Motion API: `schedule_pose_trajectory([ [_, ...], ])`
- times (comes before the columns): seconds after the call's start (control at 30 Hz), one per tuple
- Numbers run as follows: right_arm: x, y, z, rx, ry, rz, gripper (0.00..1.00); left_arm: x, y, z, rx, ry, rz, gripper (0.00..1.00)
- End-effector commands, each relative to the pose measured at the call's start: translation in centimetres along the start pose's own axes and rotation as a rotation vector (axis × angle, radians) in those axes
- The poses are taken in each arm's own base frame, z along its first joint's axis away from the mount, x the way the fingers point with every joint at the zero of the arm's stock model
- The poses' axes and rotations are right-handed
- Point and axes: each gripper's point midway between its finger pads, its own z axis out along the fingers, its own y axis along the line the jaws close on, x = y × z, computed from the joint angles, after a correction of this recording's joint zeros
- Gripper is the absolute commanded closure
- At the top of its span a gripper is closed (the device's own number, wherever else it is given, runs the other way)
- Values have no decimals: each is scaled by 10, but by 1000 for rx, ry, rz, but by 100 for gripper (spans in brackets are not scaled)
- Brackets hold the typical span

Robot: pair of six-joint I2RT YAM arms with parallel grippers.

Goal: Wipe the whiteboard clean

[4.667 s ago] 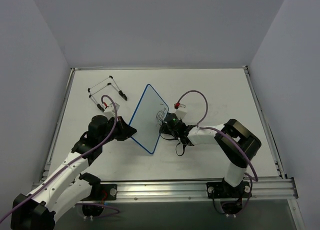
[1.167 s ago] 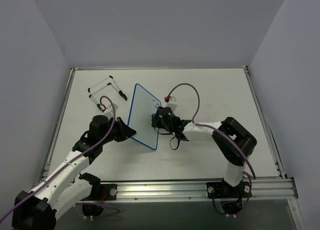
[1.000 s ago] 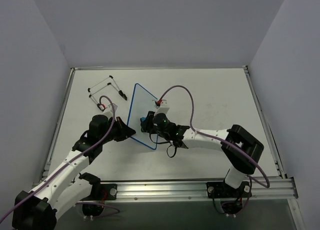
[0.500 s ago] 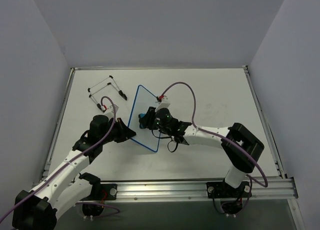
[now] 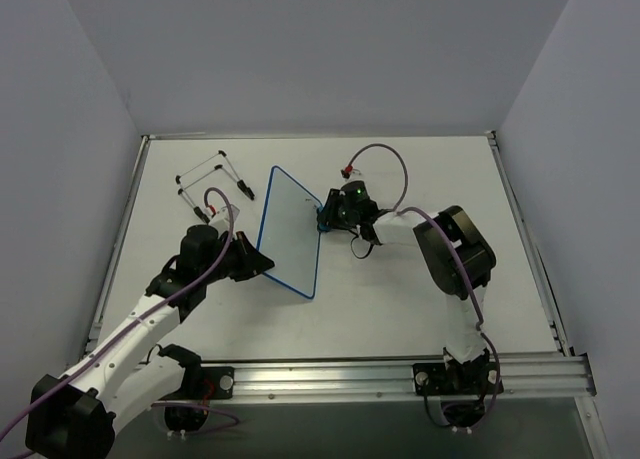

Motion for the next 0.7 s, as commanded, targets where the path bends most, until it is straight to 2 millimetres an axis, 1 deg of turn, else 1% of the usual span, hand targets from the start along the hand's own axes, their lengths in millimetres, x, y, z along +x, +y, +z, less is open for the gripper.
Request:
schedule_pose_trajectory([
  [0.0, 37, 32, -9, -82, 189, -84, 100, 10, -85, -23, 397, 118, 159, 98],
  [0.07, 22, 46, -13, -110, 167, -78, 100, 10, -86, -23, 399, 123, 161, 98],
  [0.1, 12, 59, -14, -137, 150, -70, 100, 9, -86, -22, 397, 125, 163, 98],
  [0.2, -2, 79, -17, -169, 119, -61, 100, 11, -84, -20, 390, 135, 161, 98],
  [0.23, -9, 88, -17, -189, 96, -49, 100, 11, -84, -20, 393, 136, 162, 98],
  [0.3, -15, 96, -17, -213, 81, -27, 100, 11, -84, -18, 392, 140, 160, 98],
  [0.33, -21, 100, -17, -224, 68, -12, 100, 11, -83, -18, 390, 140, 159, 98],
  [0.5, -22, 106, -9, -240, 80, 1, 100, 11, -82, -19, 384, 137, 162, 98],
  [0.6, -21, 105, -4, -241, 88, 2, 100, 11, -81, -19, 378, 137, 161, 98],
  [0.67, -24, 102, -3, -236, 85, 4, 100, 12, -81, -19, 377, 136, 161, 98],
])
